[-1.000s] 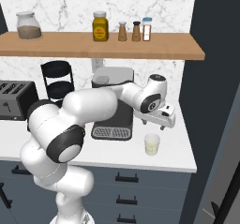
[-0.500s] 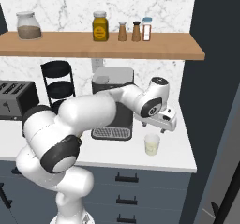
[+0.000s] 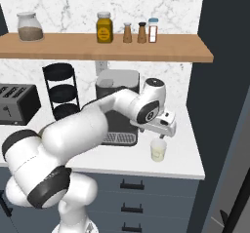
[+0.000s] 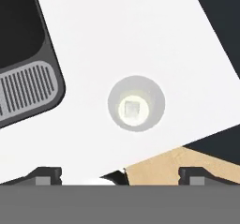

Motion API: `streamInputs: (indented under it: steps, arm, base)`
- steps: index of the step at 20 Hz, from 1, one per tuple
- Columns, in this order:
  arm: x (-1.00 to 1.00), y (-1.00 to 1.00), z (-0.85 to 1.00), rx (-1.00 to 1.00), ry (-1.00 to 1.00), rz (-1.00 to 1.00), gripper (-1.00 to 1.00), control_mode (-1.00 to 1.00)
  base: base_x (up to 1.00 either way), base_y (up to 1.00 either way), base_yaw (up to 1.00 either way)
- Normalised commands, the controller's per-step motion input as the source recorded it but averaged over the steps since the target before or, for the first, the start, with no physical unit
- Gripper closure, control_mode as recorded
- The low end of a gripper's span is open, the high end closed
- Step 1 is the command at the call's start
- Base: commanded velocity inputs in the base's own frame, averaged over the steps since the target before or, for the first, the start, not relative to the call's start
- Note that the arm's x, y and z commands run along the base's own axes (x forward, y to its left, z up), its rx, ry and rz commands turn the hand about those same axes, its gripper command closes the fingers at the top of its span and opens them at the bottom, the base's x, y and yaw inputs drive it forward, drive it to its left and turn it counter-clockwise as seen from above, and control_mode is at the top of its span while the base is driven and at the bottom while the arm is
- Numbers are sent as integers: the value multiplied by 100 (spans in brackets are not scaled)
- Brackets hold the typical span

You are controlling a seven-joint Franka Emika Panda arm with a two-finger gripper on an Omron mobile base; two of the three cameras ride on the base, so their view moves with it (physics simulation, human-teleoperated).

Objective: Grab a lemon wedge from the fridge and one ice cube from the ice bowl, and put them in the glass of lemonade.

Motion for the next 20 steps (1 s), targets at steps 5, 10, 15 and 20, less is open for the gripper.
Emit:
streamInputs:
  steps: [5,10,15,20]
  arm:
    - [-49,100,44,-20,14,10,-100,-100]
    - [-73,100,1,-1,2,11,-100,-100]
    - [-66,86,0,10,-14,3,-100,-100]
    - [-48,61,0,13,-8,0,-100,-100]
  base:
    - [0,0,0]
    - [0,0,0]
    - [0,0,0]
    - [0,0,0]
